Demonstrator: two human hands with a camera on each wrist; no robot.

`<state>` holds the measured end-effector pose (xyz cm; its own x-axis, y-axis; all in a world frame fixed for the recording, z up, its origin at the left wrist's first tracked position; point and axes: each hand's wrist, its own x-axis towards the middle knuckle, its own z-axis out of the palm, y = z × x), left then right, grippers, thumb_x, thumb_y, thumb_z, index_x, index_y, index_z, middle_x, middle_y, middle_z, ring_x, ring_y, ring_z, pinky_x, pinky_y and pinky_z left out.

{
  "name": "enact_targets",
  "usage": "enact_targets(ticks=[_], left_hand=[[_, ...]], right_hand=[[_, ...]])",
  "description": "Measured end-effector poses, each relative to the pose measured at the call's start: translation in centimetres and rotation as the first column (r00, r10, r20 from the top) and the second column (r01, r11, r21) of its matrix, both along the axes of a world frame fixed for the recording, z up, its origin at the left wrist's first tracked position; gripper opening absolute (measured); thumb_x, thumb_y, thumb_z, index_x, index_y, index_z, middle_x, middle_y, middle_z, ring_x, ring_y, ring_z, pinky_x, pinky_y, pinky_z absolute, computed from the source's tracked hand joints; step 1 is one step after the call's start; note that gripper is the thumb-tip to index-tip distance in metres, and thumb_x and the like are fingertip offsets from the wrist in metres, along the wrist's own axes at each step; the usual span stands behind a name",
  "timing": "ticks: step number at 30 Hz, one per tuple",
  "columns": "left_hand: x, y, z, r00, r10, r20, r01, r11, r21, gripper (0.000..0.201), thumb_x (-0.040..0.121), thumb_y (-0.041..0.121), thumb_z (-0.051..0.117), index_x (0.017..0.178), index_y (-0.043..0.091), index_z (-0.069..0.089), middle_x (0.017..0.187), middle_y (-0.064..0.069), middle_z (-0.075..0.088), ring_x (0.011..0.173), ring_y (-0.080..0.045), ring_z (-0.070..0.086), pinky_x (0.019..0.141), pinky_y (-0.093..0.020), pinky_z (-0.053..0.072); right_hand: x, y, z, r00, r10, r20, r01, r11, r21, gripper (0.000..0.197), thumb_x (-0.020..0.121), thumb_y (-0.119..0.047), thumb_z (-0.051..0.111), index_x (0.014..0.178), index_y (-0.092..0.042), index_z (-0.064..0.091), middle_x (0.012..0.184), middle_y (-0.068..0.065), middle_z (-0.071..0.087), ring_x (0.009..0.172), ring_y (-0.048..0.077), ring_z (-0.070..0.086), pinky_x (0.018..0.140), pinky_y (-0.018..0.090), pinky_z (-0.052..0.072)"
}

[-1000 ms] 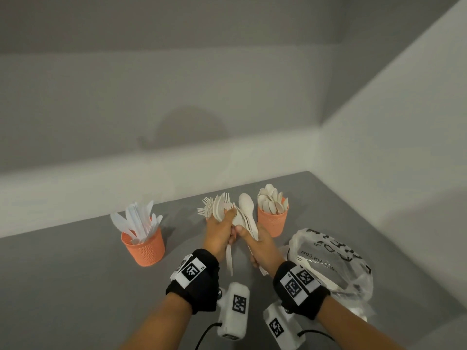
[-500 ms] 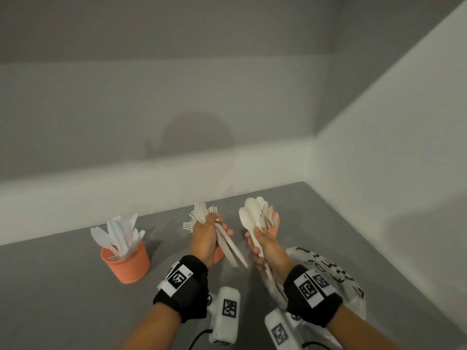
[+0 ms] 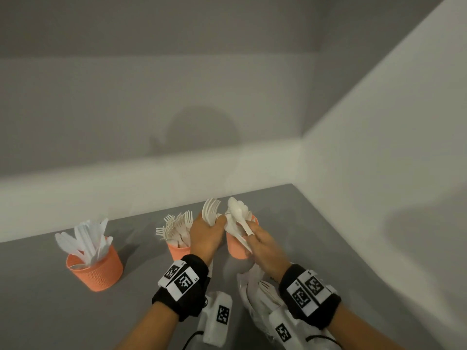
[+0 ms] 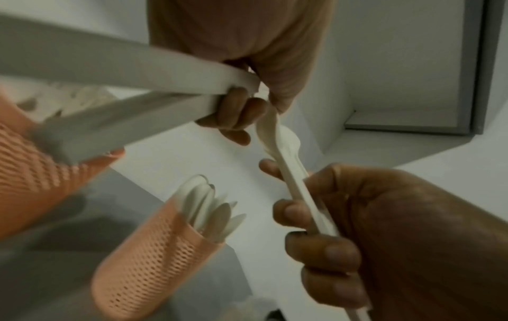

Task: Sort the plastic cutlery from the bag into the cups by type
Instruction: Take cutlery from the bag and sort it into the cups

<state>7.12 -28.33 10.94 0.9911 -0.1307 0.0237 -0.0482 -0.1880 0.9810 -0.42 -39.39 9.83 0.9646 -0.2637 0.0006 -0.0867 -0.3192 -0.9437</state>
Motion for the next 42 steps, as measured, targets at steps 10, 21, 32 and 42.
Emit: enact_targets(ticks=[10,21,32,42], left_hand=[[-0.4,-4.5,1.9,0.99,-0.085,-0.112,0.06,0.977,-0.206,0.018,0.088,0.018,0.058,0.083,0.001,0.059,0.042,0.001,0.049,0.029,-0.006,0.04,0.033,-0.014,0.029],[0.4,-6.2,5.2,0.978,-0.039,0.206,0.058,0.995,-0.085,0.019,0.085,0.032,0.065,0.086,0.013,0.063,0.074,0.003,0.064,0.067,-0.013,0.059,0.065,-0.027,0.049],[6.7,4.1,4.1,0.972,0.233,-0.002,-0.214,0.889,-0.404,0.029,0.095,0.034,0.046,0.072,0.018,0.045,0.043,0.01,0.038,0.044,-0.01,0.036,0.049,-0.023,0.034],[7.6,2.6,-2.2,0.945,0.287,0.156,-0.243,0.937,-0.249,0.024,0.097,0.007,0.037,0.076,0.019,0.039,0.061,-0.004,0.037,0.051,-0.011,0.039,0.051,-0.018,0.04]], right_hand=[[-0.5,-4.2,1.9,0.998,0.062,0.024,-0.033,0.772,-0.635,0.026,0.099,-0.022,0.032,0.114,-0.013,0.052,0.07,0.0,0.051,0.066,0.019,0.048,0.059,0.029,0.032],[5.4,-5.2,4.5,0.997,0.064,0.051,-0.066,0.997,0.034,0.025,0.092,-0.014,0.036,0.114,-0.01,0.046,0.092,-0.001,0.058,0.08,0.01,0.055,0.073,0.024,0.044],[10.1,-8.1,2.4,0.96,-0.268,0.078,0.233,0.923,0.306,0.026,0.084,0.007,0.039,0.105,-0.008,0.035,0.089,-0.007,0.041,0.075,0.008,0.045,0.076,0.027,0.042],[12.3,-7.0,-2.5,0.957,-0.287,0.035,0.268,0.927,0.262,0.023,0.083,0.008,0.045,0.086,-0.013,0.037,0.071,-0.003,0.039,0.065,0.011,0.042,0.061,0.022,0.037]])
